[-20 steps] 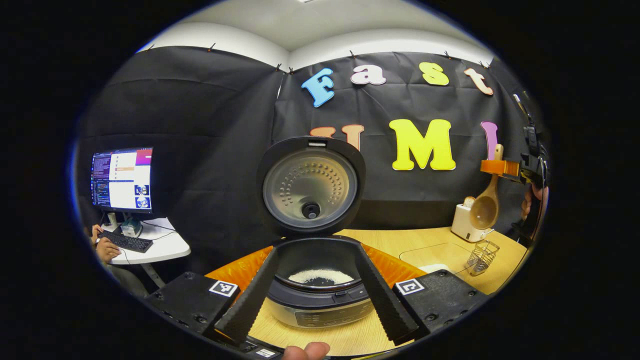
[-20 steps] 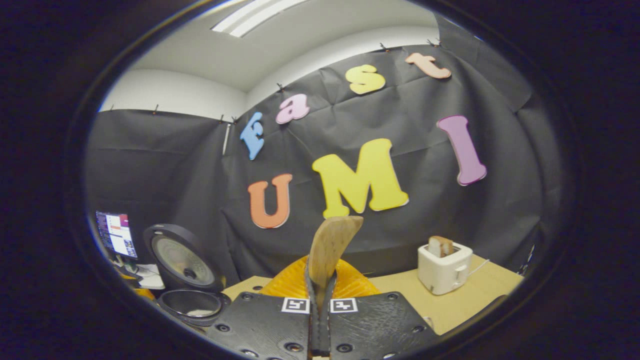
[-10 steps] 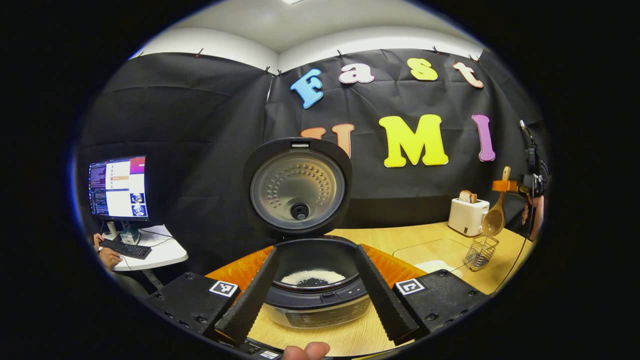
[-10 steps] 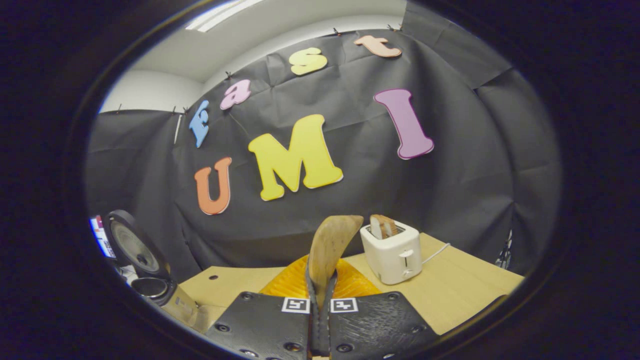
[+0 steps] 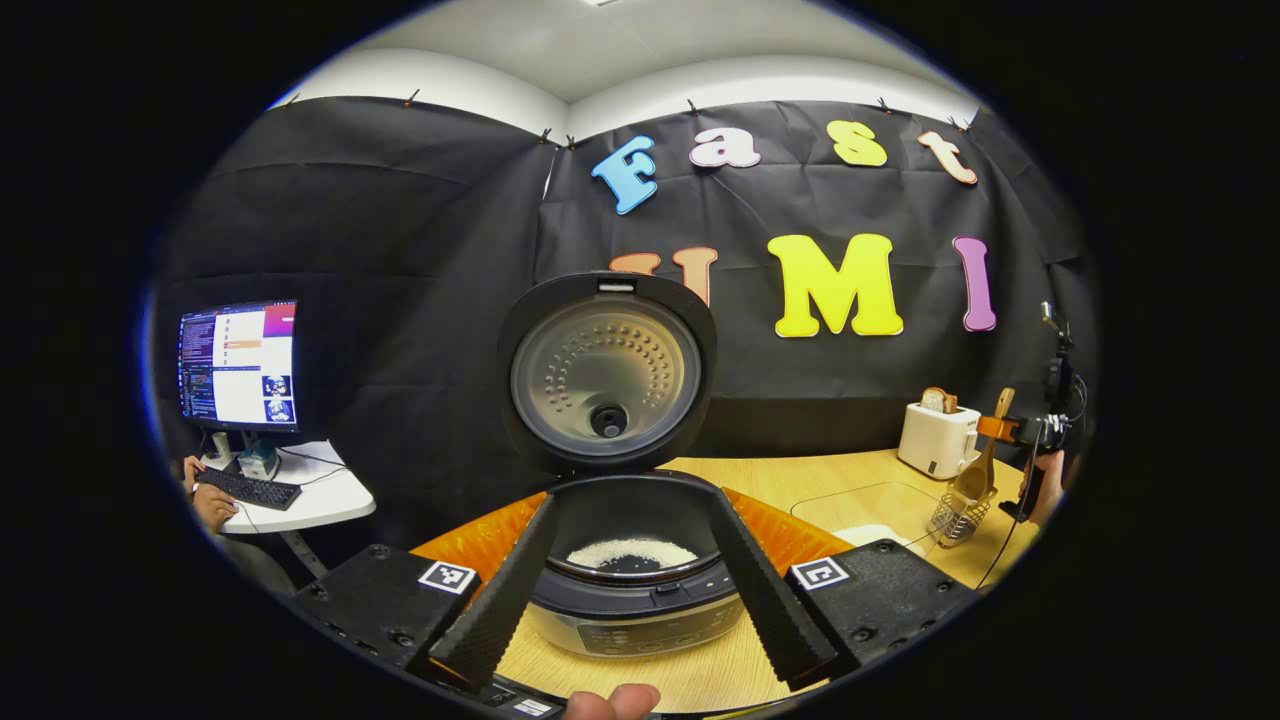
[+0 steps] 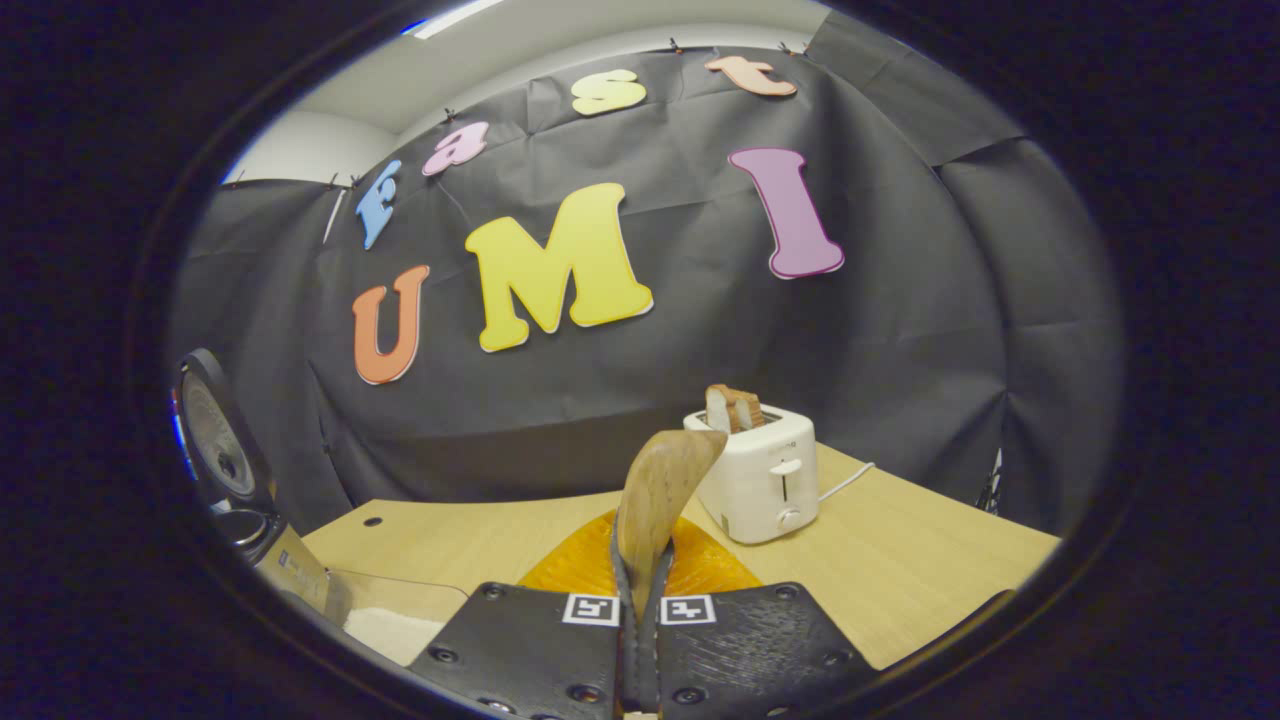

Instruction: Close the left gripper, press the button to open the rice cooker; take a wooden spoon from the chopstick holder with the right hand, scoop a spoonful of rice and pour it into the rice cooker, then put the wooden spoon back into the chopstick holder.

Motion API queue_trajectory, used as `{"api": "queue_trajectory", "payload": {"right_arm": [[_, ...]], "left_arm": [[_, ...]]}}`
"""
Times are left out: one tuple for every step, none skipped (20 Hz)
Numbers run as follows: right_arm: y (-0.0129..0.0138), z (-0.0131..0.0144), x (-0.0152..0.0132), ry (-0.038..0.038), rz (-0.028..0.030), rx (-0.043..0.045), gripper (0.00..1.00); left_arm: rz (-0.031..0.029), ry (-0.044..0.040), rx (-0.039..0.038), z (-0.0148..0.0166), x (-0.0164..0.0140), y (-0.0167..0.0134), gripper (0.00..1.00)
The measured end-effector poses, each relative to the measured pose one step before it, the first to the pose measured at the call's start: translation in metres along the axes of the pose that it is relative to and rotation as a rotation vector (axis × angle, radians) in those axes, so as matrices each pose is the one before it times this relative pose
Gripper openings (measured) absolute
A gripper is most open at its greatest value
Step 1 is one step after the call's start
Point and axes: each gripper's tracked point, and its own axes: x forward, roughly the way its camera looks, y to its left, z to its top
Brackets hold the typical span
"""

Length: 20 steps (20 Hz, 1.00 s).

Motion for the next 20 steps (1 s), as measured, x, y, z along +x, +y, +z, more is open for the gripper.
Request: {"api": "queue_trajectory", "payload": {"right_arm": [[-0.00261, -0.00392, 0.00130, 0.00327, -0.00907, 0.01031, 0.00], [-0.00227, -0.00221, 0.00066, -0.00070, -0.00799, 0.01040, 0.00], [-0.00182, -0.00294, -0.00032, -0.00091, -0.00536, 0.01033, 0.00], [-0.00069, 0.00053, 0.00065, 0.00184, -0.00240, 0.01147, 0.01], [0.00006, -0.00210, -0.00021, 0.00865, -0.00251, 0.01223, 0.01], [-0.00223, -0.00538, 0.00108, 0.00891, -0.00132, 0.01479, 0.01], [-0.00040, -0.00235, 0.00042, 0.00518, 0.00356, 0.01745, 0.01], [-0.00197, -0.00192, 0.00111, 0.00607, -0.00209, 0.01283, 0.04], [-0.00042, -0.00278, 0.00033, 0.00494, -0.00193, 0.01288, 0.04], [-0.00101, -0.00140, 0.00003, 0.00447, -0.00379, 0.01049, 0.04], [-0.00011, 0.00227, -0.00105, -0.00722, 0.00195, 0.01006, 0.06], [-0.00177, 0.00107, -0.00077, 0.00024, -0.00567, 0.00590, 0.06], [-0.00065, 0.00202, -0.00153, -0.00469, 0.00174, 0.01084, 0.10], [0.00070, 0.00009, -0.00106, 0.00171, 0.00533, 0.01060, 0.11], [-0.00060, 0.00465, -0.00201, -0.00793, 0.00136, 0.00326, 0.11], [-0.00240, 0.00302, -0.00039, -0.01063, 0.00467, 0.00161, 0.13], [-0.00415, 0.00359, -0.00169, -0.00776, -0.00040, -0.00139, 0.20], [-0.00342, 0.00134, -0.00500, -0.00544, 0.00219, 0.00083, 0.32], [-0.00480, 0.00046, -0.00689, 0.00067, 0.00039, 0.01054, 0.39], [-0.00515, 0.00040, -0.00728, -0.00647, -0.00307, 0.01259, 0.51]], "left_arm": [[0.00021, 0.00152, 0.00322, -0.00077, 0.00015, 0.00094, 0.98], [0.00537, 0.00160, 0.00059, -0.00056, -0.00033, 0.00263, 0.98], [0.00173, -0.00016, -0.00263, 0.00016, -0.00049, 0.00144, 0.98], [-0.00054, -0.00146, -0.00393, 0.00048, 0.00051, -0.00053, 0.98], [0.00103, -0.00118, -0.00387, 0.00038, 0.00033, 0.00062, 0.98], [0.00060, -0.00029, -0.00269, 0.00038, -0.00021, 0.00131, 0.98], [-0.00031, -0.00029, -0.00164, -0.00011, -0.00022, -0.00003, 0.98], [0.00033, 0.00113, -0.00087, 0.00003, -0.00007, -0.00004, 0.98], [0.00077, -0.00025, -0.00061, 0.00053, -0.00022, -0.00005, 0.98], [-0.00022, -0.00017, -0.00038, -0.00069, 0.00024, 0.00029, 0.98], [-0.00053, -0.00215, -0.00044, 0.00064, 0.00029, 0.00017, 0.98], [-0.00164, -0.00191, 0.00016, 0.00136, -0.00110, -0.00143, 0.98], [-0.00289, -0.00182, 0.00193, -0.00004, 0.00004, -0.00016, 0.98], [-0.00182, -0.00051, 0.00205, -0.00090, 0.00074, -0.00006, 0.98], [0.00206, 0.00301, -0.00007, -0.00112, 0.00054, 0.00141, 0.98], [0.00254, 0.00167, -0.00241, -0.00073, 0.00063, 0.00063, 0.98], [0.00164, -0.00018, -0.00227, 0.00028, 0.00000, 0.00067, 0.98], [0.00408, -0.00213, -0.00304, 0.00126, -0.00016, 0.00073, 0.98], [0.00164, -0.00257, -0.00325, 0.00001, 0.00003, 0.00043, 0.98], [-0.00149, -0.00300, -0.00314, 0.00079, -0.00037, -0.00106, 0.98]]}}
